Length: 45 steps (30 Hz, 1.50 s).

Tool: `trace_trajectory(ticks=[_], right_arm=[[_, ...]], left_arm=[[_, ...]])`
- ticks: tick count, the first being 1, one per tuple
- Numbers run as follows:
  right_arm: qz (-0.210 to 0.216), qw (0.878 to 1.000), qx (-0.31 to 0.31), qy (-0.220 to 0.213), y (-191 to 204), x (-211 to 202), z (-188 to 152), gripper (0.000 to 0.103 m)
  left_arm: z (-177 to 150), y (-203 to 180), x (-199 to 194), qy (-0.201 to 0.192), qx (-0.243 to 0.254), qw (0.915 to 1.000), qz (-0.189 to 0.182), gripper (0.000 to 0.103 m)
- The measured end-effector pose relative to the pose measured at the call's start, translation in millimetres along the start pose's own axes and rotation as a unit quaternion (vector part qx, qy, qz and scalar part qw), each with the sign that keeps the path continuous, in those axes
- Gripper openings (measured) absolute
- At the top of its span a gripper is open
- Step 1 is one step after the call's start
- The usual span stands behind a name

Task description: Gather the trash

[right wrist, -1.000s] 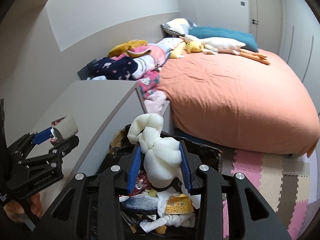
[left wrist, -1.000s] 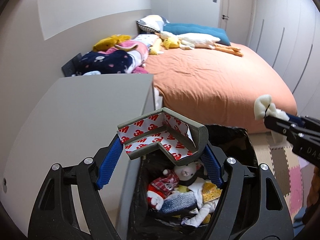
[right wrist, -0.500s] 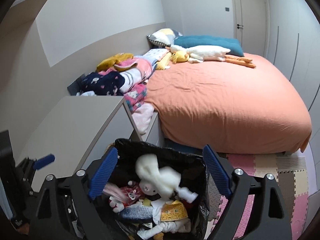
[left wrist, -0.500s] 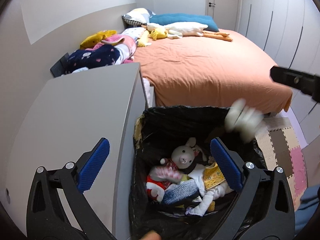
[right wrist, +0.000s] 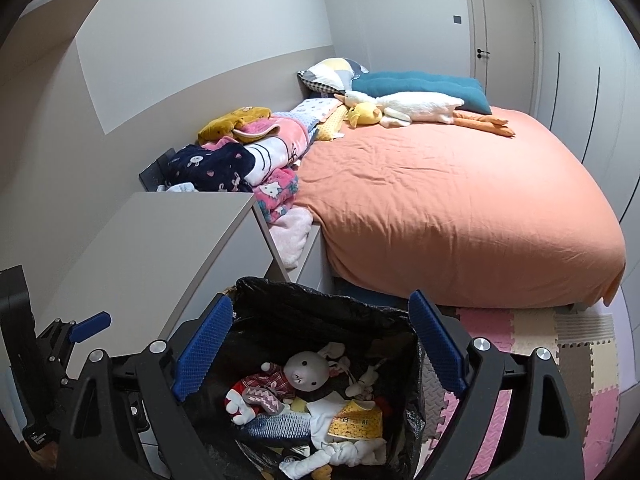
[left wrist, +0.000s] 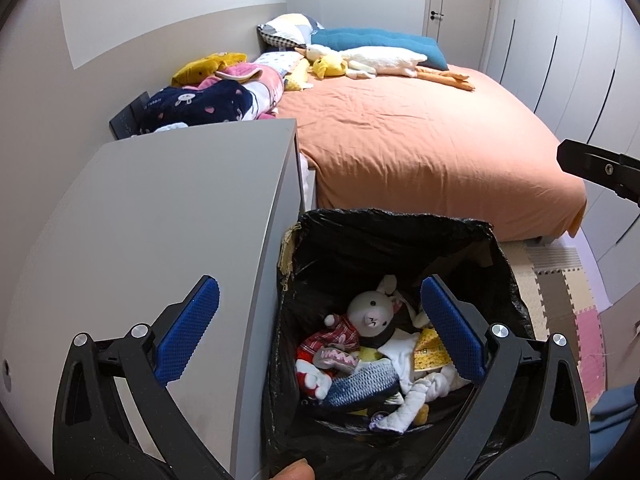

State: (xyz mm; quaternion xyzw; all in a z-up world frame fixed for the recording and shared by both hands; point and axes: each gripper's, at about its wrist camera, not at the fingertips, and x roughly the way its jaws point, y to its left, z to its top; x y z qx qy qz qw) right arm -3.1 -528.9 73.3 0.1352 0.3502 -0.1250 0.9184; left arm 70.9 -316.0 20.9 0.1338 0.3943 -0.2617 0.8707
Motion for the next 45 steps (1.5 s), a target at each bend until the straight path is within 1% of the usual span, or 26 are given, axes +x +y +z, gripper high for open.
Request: trace_trajectory(ticks=[3, 12, 18, 22, 30, 34, 40, 45], right_arm=[[-0.001, 1.0, -0.001, -0.001, 0.9, 0.1, -0.1, 0.09], [-0.002, 1.0, -0.005, -0.001, 4.5, 0.7, 0.0, 0.09], [-0.003, 1.0, -0.006, -0.001, 5.7, 1.7, -0.5, 0.09], [-0.003, 1.0, -0.007, -0.001, 5.9, 1.8, -1.0, 0.09], [-0.003, 1.0, -0.007, -0.001, 6.8, 2.0, -1.3, 0.09], [-0.004, 1.0, -0.009, 0.0, 7.2, 2.1, -1.2, 0.09], [-0.003, 1.0, -0.009, 0.0, 7.3, 2.9, -2.5, 0.09], [-0.003, 1.0, -0.009, 0.001, 7.0, 3.4, -3.0, 0.09]], left_arm=[[-0.9, 0.3, -0.8, -0.004, 0.002, 1.0, -0.006, 0.098], [-1.0, 0.6, -1.2, -0.006, 0.002, 1.0, -0.005, 0.098], [-2.0, 1.6, -1.8, -0.005, -0.003, 0.9999, -0.015, 0.098], [-2.9, 0.7, -3.8, -0.013, 0.002, 0.9999, -0.011, 0.098], [-3.2, 3.4, -4.3, -0.014, -0.003, 0.9999, -0.009, 0.098], [-4.0, 3.1, -5.4, -0.015, -0.003, 0.9998, -0.015, 0.098], [-4.9, -2.6, -8.5, -0.024, 0.016, 0.9996, -0.004, 0.098], [-4.9, -3.9, -8.7, -0.023, 0.017, 0.9996, -0.007, 0.098]])
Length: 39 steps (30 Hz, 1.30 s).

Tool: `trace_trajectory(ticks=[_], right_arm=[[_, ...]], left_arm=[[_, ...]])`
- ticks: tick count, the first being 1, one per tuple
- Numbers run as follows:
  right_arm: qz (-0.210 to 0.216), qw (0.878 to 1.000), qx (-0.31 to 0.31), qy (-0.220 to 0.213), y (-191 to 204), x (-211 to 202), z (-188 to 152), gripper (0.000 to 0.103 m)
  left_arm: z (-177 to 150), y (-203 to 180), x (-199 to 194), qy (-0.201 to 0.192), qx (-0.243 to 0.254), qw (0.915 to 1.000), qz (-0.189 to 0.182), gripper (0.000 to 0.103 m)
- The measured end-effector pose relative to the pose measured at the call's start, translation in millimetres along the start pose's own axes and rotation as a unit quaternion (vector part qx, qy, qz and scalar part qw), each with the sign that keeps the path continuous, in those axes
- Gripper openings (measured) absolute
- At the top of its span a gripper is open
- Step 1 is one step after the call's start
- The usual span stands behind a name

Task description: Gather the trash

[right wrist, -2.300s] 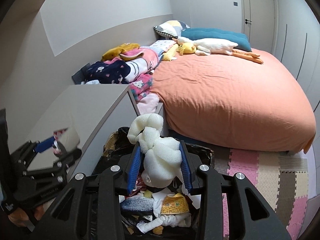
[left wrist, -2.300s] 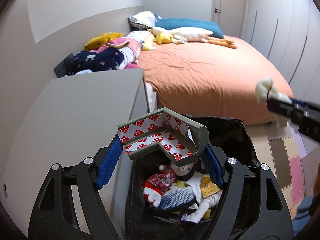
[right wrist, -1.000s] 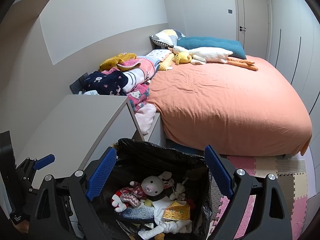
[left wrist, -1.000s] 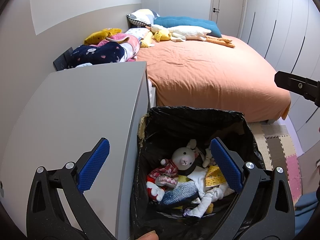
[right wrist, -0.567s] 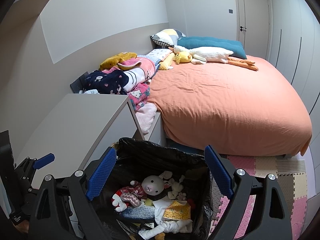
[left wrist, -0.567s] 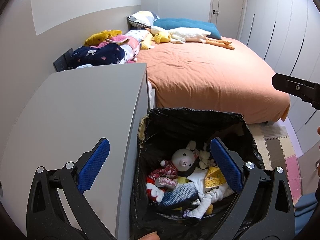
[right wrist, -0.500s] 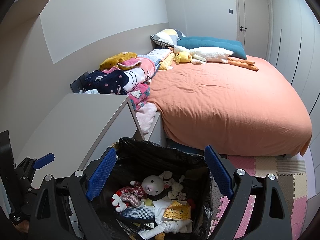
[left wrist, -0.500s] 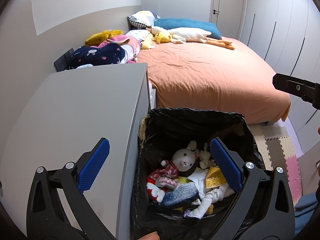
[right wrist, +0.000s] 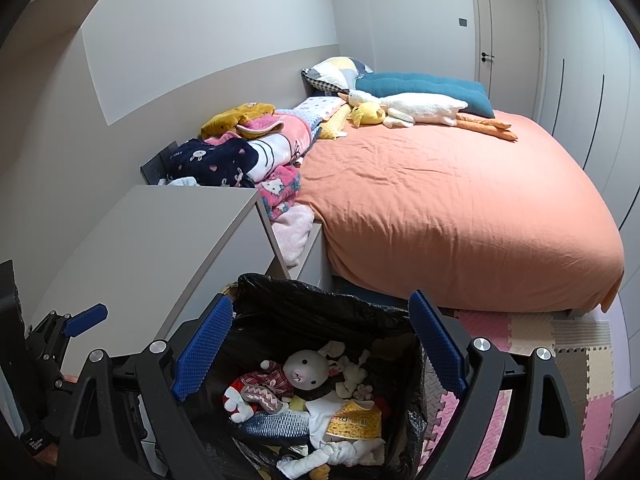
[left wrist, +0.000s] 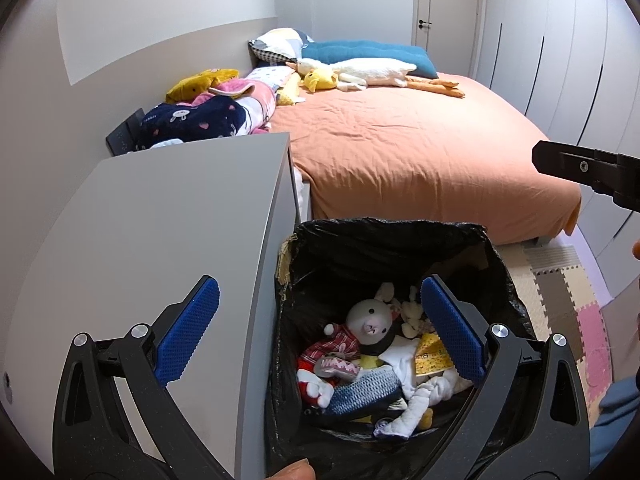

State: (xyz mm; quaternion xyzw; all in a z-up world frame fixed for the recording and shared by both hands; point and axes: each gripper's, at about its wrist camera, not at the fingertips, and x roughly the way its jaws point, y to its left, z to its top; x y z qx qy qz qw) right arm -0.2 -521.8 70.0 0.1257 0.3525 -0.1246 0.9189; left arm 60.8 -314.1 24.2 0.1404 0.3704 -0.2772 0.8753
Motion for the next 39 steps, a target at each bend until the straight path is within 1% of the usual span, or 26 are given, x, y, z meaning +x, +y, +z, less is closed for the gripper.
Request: trace_trajectory(ticks=[18, 22, 27, 39], right_arm=[[0.0, 1.0, -0.001, 0.002, 1.0, 1.4, -1.5, 0.09], [0.0, 1.0, -0.002, 0.004, 2.1, 3.7, -5.7, 0.09], [0.0, 1.0, -0.003, 0.004, 2.0, 3.7, -6.1, 0.09], [-0.001, 1.0, -0.003, 0.005, 3.2, 4.5, -5.9, 0.09]], left_arm=[[0.6, 3.1, 4.5, 0.012, -0.009, 0.9999, -0.002, 0.098], [-0.3, 2.5, 3.9, 0.007, -0.003, 1.0, 0.005, 0.098], [-1.0, 1.5, 5.6, 0.013, 0.0, 0.9999, 0.009, 0.098], [-2.7, -5.2, 8.0, 0.021, 0.013, 0.9997, 0.006, 0.098]])
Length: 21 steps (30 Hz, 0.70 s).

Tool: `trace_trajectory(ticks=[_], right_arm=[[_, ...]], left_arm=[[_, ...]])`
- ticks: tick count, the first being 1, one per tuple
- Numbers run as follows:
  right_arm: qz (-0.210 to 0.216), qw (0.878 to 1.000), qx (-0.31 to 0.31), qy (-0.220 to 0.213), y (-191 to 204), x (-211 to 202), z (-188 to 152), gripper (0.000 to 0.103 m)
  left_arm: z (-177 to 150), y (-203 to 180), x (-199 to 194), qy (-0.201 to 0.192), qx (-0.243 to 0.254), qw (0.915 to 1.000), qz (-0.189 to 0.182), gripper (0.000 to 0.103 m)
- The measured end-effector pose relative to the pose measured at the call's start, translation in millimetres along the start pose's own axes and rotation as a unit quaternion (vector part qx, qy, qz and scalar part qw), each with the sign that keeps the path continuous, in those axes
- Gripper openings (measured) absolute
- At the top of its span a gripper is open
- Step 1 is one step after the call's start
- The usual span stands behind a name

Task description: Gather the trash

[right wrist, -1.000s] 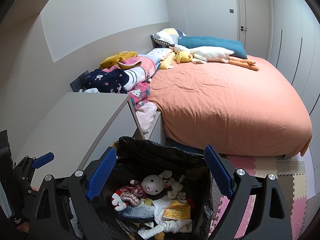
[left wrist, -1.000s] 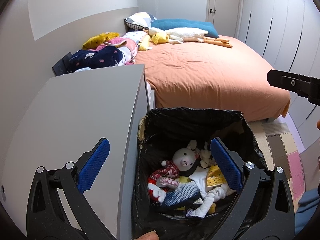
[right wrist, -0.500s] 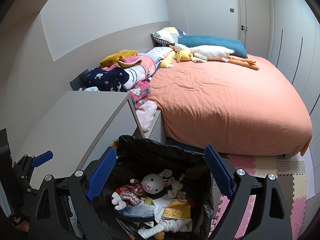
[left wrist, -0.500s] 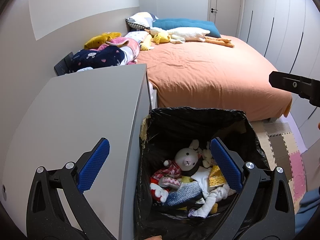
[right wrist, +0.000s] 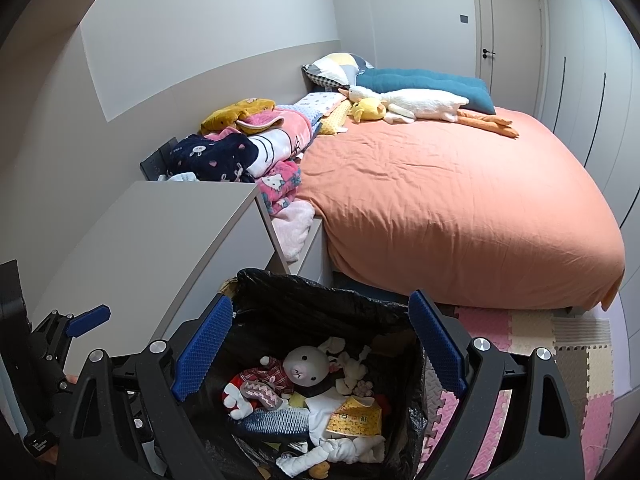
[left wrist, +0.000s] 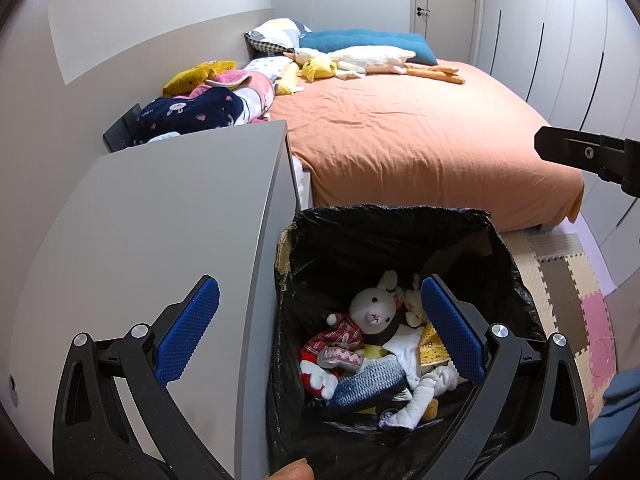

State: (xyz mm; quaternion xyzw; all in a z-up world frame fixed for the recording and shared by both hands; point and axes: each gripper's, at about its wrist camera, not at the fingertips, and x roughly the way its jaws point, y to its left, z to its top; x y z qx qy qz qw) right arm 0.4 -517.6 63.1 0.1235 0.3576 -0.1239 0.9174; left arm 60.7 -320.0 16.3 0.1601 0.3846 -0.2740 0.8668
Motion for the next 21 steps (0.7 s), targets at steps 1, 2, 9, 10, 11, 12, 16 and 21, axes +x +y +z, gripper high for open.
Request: trace_trajectory(ticks=[1, 2, 9, 10, 11, 12, 16, 21], right_arm=[[0.0, 1.0, 0.0, 0.0, 0.0, 0.0, -1.1, 0.09], [0.0, 1.0, 0.0, 0.0, -0.2, -0.1, 0.0, 0.09], [0.002, 1.0, 0.0, 0.002, 0.4, 1.9, -4.2, 0.09], [0.003, 1.0, 0.0, 0.002, 0.6, 2.0, -5.7, 0.09], [0.004, 1.0, 0.0, 0.002, 0.6, 1.6, -7.1, 0.09], [0.003, 1.0, 0.001, 0.002, 0.4, 1.9, -6.1, 0.09], [0.004, 1.0, 0.001, 0.003, 0.8, 1.6, -7.6, 0.09], [0.002, 1.0, 0.004, 0.0, -1.1, -2.6, -9.0, 0.09]], left_arm=[[-0.1, -0.3, 0.2, 0.001, 0.001, 1.0, 0.0, 0.098], [-0.4, -0.9, 0.5, 0.001, 0.002, 1.0, 0.0, 0.098], [-3.8, -4.6, 2.5, 0.01, 0.009, 0.9999, 0.002, 0.098], [-3.8, -4.5, 2.5, 0.01, 0.009, 0.9999, 0.002, 0.098], [-4.0, -4.4, 2.3, 0.011, 0.008, 0.9999, 0.002, 0.098], [-4.0, -4.5, 2.1, 0.011, 0.008, 0.9999, 0.002, 0.098], [-3.8, -4.7, 1.4, 0.01, 0.008, 0.9999, 0.001, 0.098], [-4.5, -8.2, 0.1, 0.01, 0.01, 0.9999, -0.001, 0.098]])
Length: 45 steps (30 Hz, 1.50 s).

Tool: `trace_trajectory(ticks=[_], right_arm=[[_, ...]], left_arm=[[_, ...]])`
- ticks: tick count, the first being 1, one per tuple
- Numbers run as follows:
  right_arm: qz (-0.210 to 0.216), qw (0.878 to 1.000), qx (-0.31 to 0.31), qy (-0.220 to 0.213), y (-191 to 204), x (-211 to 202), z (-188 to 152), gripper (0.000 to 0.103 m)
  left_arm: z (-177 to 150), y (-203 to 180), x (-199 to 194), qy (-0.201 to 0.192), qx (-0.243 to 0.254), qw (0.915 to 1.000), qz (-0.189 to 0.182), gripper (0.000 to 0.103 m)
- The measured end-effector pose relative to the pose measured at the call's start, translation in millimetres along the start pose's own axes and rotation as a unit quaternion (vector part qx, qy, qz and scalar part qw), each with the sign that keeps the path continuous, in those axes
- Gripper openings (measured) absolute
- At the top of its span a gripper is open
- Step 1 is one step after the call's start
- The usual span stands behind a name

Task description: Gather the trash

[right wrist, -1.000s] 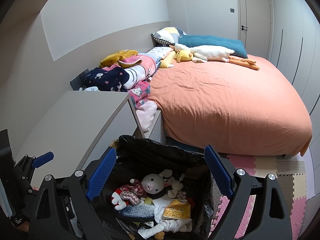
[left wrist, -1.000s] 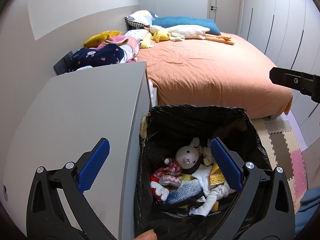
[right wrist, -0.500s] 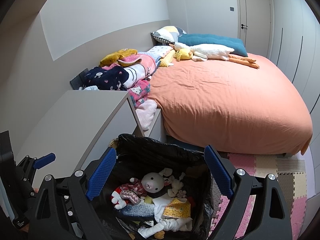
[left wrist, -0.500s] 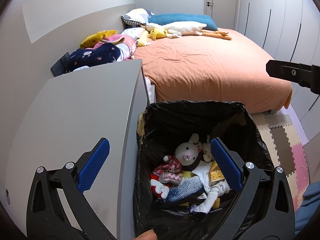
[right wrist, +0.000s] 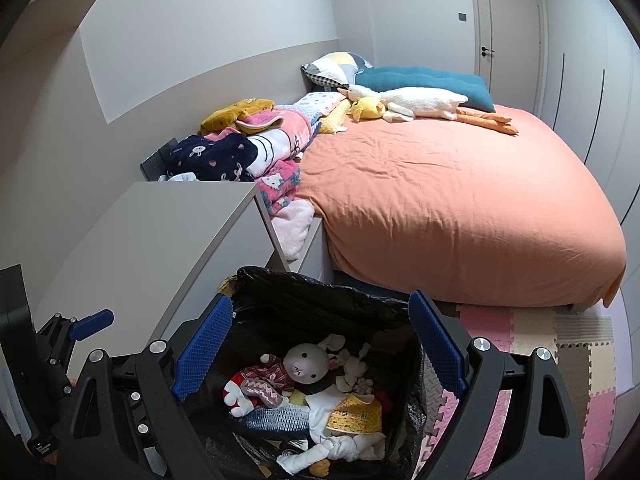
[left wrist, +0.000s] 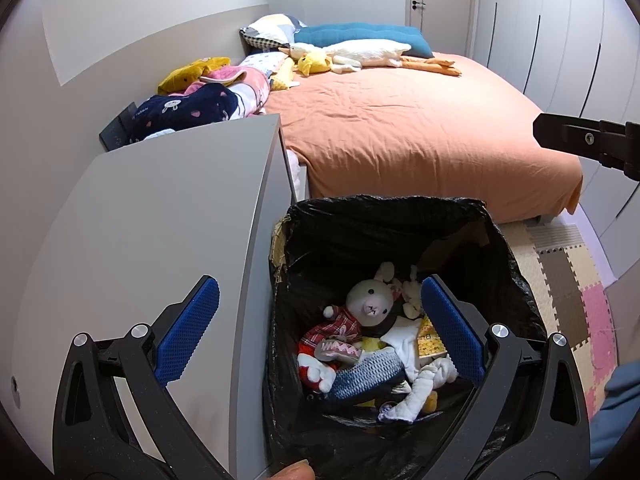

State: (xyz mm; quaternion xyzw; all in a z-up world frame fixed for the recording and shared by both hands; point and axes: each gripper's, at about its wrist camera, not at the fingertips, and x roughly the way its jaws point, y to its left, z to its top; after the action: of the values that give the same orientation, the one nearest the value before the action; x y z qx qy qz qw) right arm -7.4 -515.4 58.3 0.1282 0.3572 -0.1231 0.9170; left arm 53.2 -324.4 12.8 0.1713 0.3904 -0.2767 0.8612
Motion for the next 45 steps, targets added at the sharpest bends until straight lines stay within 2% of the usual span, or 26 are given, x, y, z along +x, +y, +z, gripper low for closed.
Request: trace_trajectory(ticks=[10, 16, 22, 45], right_arm=[[0.001, 1.0, 0.001, -0.001, -2.8, -3.3, 0.6, 0.09], [0.0, 1.0, 0.001, -0.002, -2.8, -3.6, 0.4, 0.09], [0.0, 1.0, 0.001, -0.002, -3.4, -4.2, 2.2, 0.09], [0.002, 1.0, -0.003, 0.0, 0.2, -10.2, 6.4, 0.09]], left_arm=[[0.5, -2.2, -4.6, -0.007, 0.001, 0.9999, -0.009, 0.098], [0.2, -4.1, -11.7, -0.027, 0.001, 0.9996, 0.005, 0.098], [1.6, -1.8, -11.1, -0.02, -0.006, 0.9997, 0.015, 0.098], [-3.5, 3.4, -7.3, -0.009, -0.016, 0.9998, -0.007, 0.098]])
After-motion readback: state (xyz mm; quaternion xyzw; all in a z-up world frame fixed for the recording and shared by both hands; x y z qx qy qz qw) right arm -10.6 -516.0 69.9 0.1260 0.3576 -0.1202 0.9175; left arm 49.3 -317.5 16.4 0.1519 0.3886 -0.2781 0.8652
